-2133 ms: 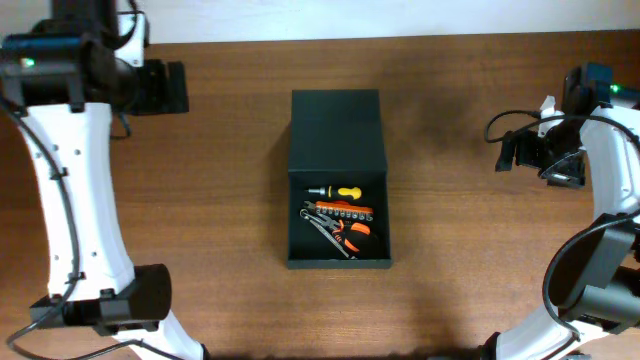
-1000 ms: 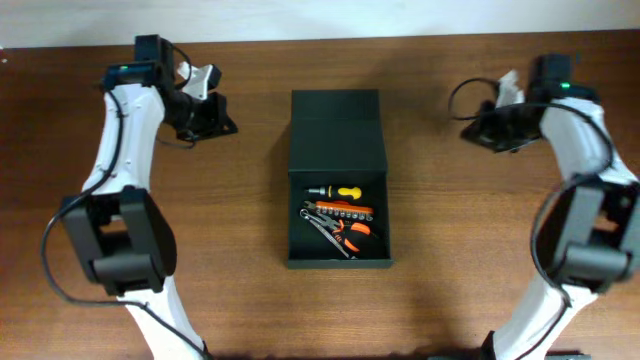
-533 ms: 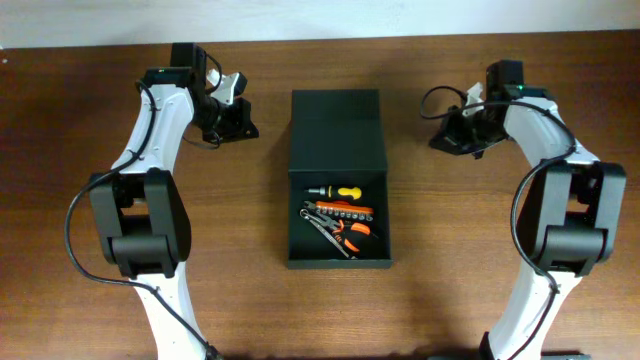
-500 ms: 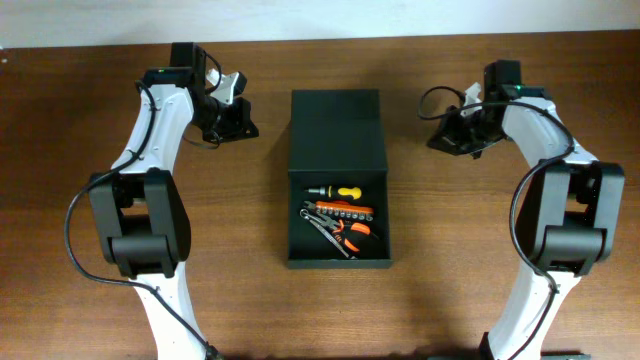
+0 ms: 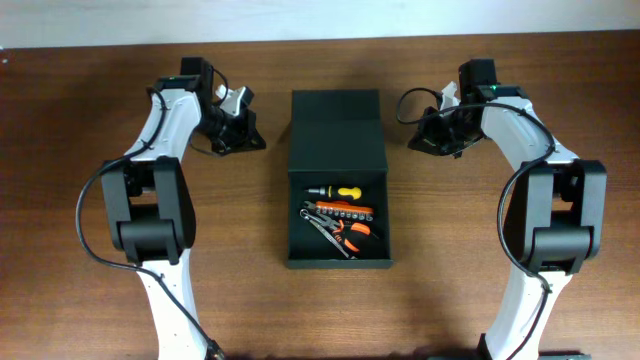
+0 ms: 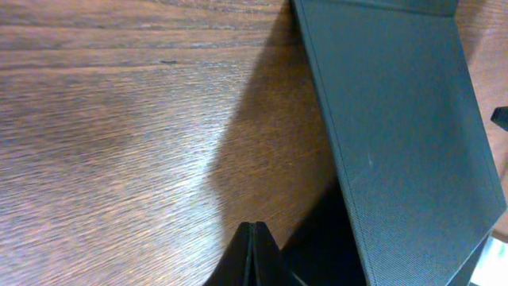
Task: Pack container
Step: 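Move both grippers to the raised lid at the box's back edge, then grip the lid edges with both grippers and lift it upright, then swing the lid forward with both grippers to close the box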
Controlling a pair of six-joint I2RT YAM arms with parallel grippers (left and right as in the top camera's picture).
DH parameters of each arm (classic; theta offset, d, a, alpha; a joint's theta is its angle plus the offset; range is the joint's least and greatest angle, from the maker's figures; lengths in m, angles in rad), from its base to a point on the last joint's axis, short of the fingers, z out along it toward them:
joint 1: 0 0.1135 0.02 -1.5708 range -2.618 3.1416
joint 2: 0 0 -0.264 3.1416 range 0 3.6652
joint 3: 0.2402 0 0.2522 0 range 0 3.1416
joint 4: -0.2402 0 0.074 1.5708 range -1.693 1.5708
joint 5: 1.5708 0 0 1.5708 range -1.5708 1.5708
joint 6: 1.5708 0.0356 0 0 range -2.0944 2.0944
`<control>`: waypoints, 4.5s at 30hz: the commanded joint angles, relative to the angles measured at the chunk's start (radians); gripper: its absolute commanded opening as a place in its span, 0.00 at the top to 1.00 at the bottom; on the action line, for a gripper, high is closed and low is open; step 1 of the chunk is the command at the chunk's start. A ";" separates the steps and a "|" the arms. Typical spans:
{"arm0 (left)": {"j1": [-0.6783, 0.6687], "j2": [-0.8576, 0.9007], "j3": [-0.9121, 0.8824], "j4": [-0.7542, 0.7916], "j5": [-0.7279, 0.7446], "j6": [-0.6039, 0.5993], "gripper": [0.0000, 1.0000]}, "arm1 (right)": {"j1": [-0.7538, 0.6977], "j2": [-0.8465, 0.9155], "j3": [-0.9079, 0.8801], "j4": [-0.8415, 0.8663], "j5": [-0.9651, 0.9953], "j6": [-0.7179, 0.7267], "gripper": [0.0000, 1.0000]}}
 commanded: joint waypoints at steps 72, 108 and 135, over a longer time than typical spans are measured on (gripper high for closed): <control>-0.084 0.040 -0.056 0.095 0.111 -0.126 0.98 | 0.084 0.084 0.002 0.098 -0.179 0.020 0.96; -0.076 0.035 0.015 0.211 0.528 -0.050 0.98 | -0.003 0.084 0.067 0.187 -0.559 0.064 0.96; -0.034 -0.230 0.037 -0.019 0.601 0.045 0.98 | -0.002 -0.034 0.117 0.070 -0.807 0.068 0.96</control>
